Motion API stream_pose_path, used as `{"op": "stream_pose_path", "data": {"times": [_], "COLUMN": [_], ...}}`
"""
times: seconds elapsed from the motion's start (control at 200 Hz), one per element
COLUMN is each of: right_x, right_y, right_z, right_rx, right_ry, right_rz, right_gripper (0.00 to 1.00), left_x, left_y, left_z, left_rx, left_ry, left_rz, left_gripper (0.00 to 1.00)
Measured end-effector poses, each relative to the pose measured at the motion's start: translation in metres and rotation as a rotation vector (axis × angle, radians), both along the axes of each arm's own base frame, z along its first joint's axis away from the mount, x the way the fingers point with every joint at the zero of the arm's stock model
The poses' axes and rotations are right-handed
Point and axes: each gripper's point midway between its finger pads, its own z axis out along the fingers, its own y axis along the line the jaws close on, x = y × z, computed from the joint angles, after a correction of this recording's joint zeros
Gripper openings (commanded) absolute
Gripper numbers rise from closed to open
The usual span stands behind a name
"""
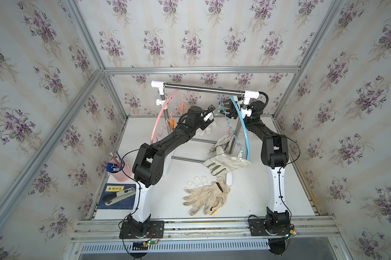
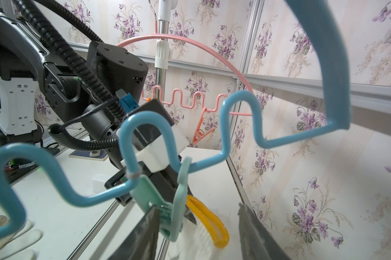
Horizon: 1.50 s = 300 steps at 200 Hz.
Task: Clip the gloves onto a hanger to dry
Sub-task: Open the clamp at the hanger.
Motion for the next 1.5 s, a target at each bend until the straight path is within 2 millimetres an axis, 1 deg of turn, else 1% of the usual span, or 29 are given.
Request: {"op": "stream_pose_path", "data": {"times": [0.095, 0.235, 0.405, 0.52, 0.764, 0.924, 1.219, 1.394, 1.499], "right_x": [-0.001, 0.001, -0.001, -0.004, -0.006, -0.008, -0.011, -0.012, -0.012], "right_y": [-0.001, -0.008, -0.014, -0.012, -0.008, -0.003, 0.004, 0.004, 0.004], "right_z": [-0.004, -0.012, -0.008, -0.002, 0.001, 0.007, 0.007, -0.003, -0.003], "right_rx": [-0.006, -0.015, -0.018, -0.017, -0.017, -0.016, -0.017, -0.022, -0.022], "right_ry": [0.01, 0.041, 0.046, 0.031, 0.018, 0.003, 0.011, 0.039, 0.044], "right_rz": [0.005, 0.0, -0.004, 0.0, 0.009, 0.02, 0.034, 0.037, 0.037], "right_gripper": [0.56, 0.56, 0.56, 0.56, 0.57, 0.57, 0.57, 0.57, 0.57], "left_x": [0.001, 0.002, 0.004, 0.004, 0.003, 0.004, 0.004, 0.004, 0.004], "left_y": [0.002, 0.001, 0.0, -0.001, -0.003, -0.003, -0.002, -0.002, -0.003], "left_z": [0.001, 0.005, 0.005, 0.007, 0.008, 0.008, 0.008, 0.008, 0.008], "left_rx": [0.002, -0.003, -0.005, -0.007, -0.01, -0.01, -0.01, -0.01, -0.01], "left_ry": [-0.001, -0.011, -0.013, -0.015, -0.015, -0.015, -0.015, -0.015, -0.015], "left_rz": [0.007, 0.008, 0.008, 0.006, 0.004, 0.004, 0.005, 0.005, 0.004], "left_gripper": [0.0, 0.0, 0.0, 0.0, 0.0, 0.0, 0.0, 0.0, 0.0]}}
